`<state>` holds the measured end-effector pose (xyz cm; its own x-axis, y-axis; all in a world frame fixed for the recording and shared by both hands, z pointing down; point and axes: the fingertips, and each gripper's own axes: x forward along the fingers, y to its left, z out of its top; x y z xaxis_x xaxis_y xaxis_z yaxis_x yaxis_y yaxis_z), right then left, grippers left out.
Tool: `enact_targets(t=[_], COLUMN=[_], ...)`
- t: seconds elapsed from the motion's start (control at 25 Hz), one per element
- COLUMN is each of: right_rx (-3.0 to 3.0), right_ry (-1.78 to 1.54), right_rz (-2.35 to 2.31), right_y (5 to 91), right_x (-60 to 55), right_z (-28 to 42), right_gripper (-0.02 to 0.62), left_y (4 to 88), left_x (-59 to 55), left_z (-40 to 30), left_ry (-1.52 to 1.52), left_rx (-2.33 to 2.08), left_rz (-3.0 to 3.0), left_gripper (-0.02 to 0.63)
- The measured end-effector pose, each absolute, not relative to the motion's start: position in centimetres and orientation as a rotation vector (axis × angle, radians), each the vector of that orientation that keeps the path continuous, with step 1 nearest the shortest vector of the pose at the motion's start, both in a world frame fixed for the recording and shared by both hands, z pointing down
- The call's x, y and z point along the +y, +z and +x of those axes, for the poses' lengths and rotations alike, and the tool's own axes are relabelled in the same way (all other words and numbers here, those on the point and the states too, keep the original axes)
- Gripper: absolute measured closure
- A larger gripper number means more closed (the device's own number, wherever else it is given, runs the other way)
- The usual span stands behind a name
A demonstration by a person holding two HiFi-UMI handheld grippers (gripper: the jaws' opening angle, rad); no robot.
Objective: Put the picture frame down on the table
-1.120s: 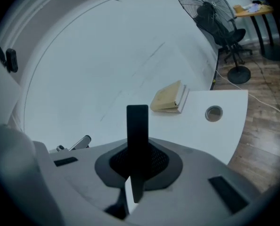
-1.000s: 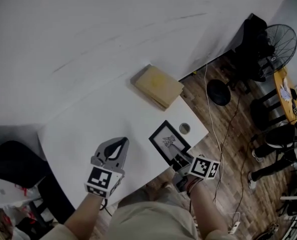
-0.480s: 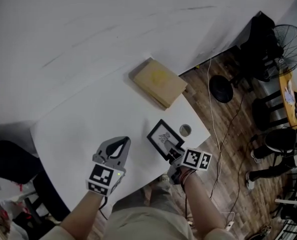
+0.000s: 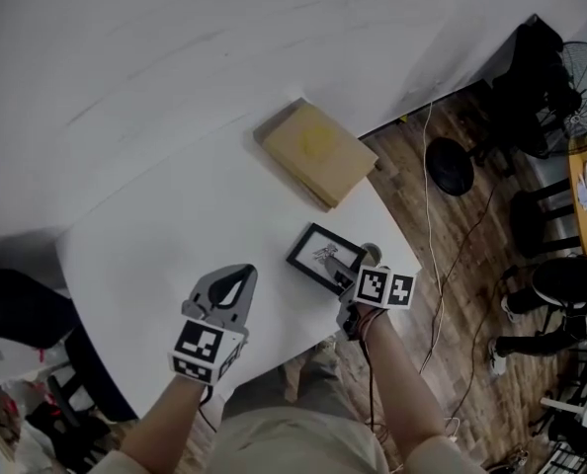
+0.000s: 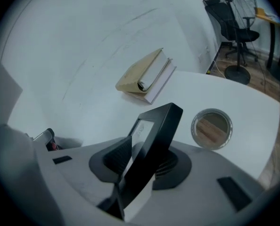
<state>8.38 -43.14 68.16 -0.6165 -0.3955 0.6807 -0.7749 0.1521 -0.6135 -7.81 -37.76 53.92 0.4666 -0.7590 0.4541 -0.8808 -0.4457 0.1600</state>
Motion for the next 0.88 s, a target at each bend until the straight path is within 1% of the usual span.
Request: enact_targets(t=[0.08,0.28,0.4,0.6,0.76,0.88], right_rx=[-2.081,-2.053,-2.067,-2.096,-2.099,-2.086], right_ry=[1.378,1.213,1.118,1.004,0.952,0.898], right_rz=[1.101,1.080,1.048,0.987,0.951,0.949], right_y=[68.5,69.6,70.0,70.6,70.7,71.0], right_x=[-43.9,-45.6,-46.6,-48.1,-48.1,-48.1], right_z=[8.3,9.0,9.1,8.8,8.4,8.6], right_gripper=[0.440,0.350,0.315,0.276,0.272,0.254], left_y=[54.6,55.7,56.1,56.5,56.3,55.8], left_x=[-37.8,-37.8,-37.8,-38.3,-38.9,-39.1], left_z=[-7.7,-6.8,-6.3,-5.7,-5.3,-4.7], left_ry=[0.456,0.464,0.467,0.472,0.455,0.452], left_rx=[-1.390,-1.401,-1.411,-1.429,-1.450,-1.470], left_rz=[2.319,2.273,2.246,2.211,2.184,2.172], left_gripper=[0.584,0.584,0.584,0.584,0.584,0.584])
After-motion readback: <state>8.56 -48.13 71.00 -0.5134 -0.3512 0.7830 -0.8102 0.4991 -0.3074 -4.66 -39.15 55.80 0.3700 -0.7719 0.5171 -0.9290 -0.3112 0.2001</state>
